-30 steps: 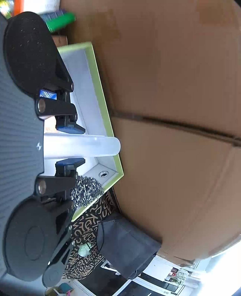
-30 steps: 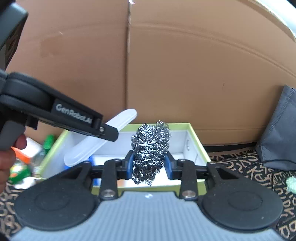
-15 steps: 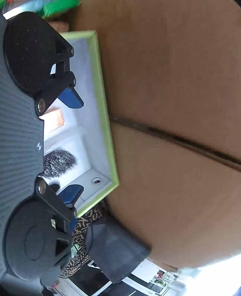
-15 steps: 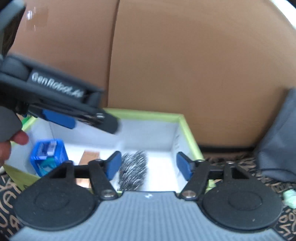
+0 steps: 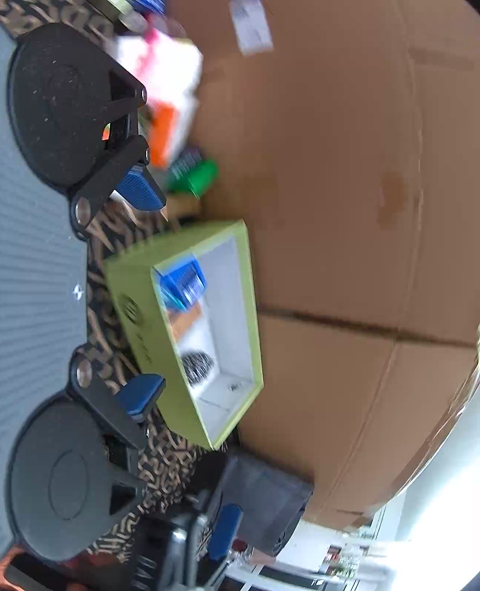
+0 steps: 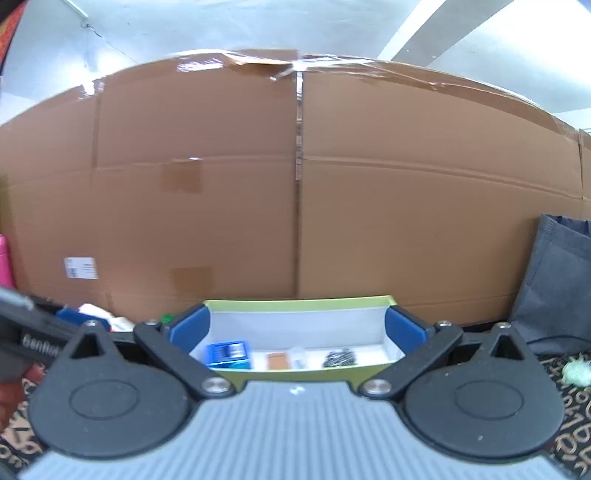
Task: Organize objects
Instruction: 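Move both tools back to the pile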
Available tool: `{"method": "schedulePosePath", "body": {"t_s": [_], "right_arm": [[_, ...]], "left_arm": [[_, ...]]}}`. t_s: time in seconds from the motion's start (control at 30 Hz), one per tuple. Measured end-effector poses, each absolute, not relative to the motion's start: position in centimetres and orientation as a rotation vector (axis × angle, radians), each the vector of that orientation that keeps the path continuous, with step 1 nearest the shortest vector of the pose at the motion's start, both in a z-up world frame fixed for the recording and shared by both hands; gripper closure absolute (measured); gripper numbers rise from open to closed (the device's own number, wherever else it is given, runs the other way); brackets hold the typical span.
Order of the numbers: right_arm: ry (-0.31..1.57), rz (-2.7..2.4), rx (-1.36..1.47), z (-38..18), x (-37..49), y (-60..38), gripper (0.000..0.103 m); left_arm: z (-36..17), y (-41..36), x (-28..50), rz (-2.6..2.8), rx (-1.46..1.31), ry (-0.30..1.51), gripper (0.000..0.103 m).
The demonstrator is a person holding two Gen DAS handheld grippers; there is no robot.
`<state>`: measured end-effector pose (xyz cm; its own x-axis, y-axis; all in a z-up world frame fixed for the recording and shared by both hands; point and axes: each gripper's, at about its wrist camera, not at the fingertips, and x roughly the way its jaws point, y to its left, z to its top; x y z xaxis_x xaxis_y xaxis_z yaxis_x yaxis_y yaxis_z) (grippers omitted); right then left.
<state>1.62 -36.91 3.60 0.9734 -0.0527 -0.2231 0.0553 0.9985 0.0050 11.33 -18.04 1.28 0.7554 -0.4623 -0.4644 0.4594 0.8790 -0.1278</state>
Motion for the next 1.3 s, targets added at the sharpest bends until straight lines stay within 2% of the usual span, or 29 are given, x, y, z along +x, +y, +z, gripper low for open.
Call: {"method": "schedulePosePath", "body": {"t_s": [0.13, 0.43, 0.67, 0.8, 1.13, 1.3], "right_arm": [[0.241, -0.006, 0.022, 3.8, 0.4, -34.7, 0.000], [0.394, 0.154, 0.089, -1.0, 1.2, -27.5, 0.000], [0.430, 0.244, -0.017, -2.7, 5.2, -20.4, 0.001], [0.444, 0.312, -0.120, -4.1, 9.4, -17.2, 0.008], [0.528, 0.290, -0.243, -6.3, 17.2, -15.4, 0.009], [0.571, 0.290, -0.176, -7.4, 18.1, -16.2, 0.019]], "left_arm": [[-0.4, -13.8, 9.5, -0.436, -0.057, 0.553, 0.005], [-4.3, -3.5, 8.2, -0.197, -0.170, 0.634, 0.005], [-5.1, 3.0, 8.2, -0.092, -0.221, 0.637, 0.005], [-5.2, 5.2, 9.4, -0.072, -0.231, 0.642, 0.005], [-5.9, 9.3, 18.9, -0.017, -0.091, 0.640, 0.005], [-6.2, 10.8, 23.7, 0.001, -0.143, 0.674, 0.005]]}}
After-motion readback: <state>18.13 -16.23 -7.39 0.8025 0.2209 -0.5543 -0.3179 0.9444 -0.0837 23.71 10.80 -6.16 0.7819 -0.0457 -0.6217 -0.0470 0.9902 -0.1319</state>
